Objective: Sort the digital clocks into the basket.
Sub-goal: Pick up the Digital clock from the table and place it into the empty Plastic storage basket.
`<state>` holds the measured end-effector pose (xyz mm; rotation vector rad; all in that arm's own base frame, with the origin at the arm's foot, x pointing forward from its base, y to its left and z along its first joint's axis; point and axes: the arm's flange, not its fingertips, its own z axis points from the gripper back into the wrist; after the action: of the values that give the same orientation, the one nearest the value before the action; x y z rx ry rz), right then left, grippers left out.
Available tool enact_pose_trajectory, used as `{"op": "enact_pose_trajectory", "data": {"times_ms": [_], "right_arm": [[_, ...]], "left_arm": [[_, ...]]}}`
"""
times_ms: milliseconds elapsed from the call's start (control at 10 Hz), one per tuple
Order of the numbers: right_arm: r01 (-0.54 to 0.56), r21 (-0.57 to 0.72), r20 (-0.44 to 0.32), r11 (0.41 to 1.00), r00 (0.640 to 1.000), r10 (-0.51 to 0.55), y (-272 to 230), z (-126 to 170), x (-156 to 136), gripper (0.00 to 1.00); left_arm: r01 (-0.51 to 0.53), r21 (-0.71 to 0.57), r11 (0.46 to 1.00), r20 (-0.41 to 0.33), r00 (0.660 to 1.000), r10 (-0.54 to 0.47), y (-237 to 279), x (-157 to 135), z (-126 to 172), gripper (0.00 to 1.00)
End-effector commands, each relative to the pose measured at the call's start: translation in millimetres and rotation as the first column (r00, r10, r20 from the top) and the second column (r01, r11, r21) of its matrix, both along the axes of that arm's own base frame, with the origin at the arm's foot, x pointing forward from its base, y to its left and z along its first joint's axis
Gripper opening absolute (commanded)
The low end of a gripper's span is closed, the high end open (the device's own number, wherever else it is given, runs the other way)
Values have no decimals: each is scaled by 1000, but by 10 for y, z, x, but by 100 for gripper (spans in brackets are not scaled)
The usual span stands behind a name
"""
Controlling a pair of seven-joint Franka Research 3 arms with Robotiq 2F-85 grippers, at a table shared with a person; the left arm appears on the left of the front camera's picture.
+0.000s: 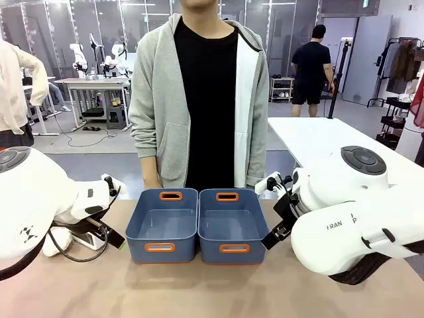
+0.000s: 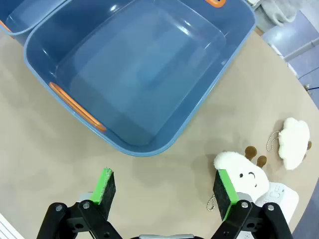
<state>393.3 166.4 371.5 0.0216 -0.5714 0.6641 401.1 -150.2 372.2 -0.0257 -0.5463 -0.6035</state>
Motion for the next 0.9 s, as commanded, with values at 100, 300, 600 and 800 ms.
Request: {"op": "enact_pose_trajectory", "data": {"times_ms": [100,300,600,800], "right_arm": [[0,0,0,1000,1000,0,0,0,0,100],[0,0,0,1000,1000,0,0,0,0,100],[0,0,0,1000,1000,0,0,0,0,100],[0,0,0,1000,1000,0,0,0,0,100]], "left_arm": [[0,0,1000,0,1000,0,-2,-1,0,100],[0,0,1000,0,1000,0,-2,-1,0,100],[0,0,1000,0,1000,0,-2,-1,0,100],[0,0,1000,0,1000,0,-2,-1,0,100]]}}
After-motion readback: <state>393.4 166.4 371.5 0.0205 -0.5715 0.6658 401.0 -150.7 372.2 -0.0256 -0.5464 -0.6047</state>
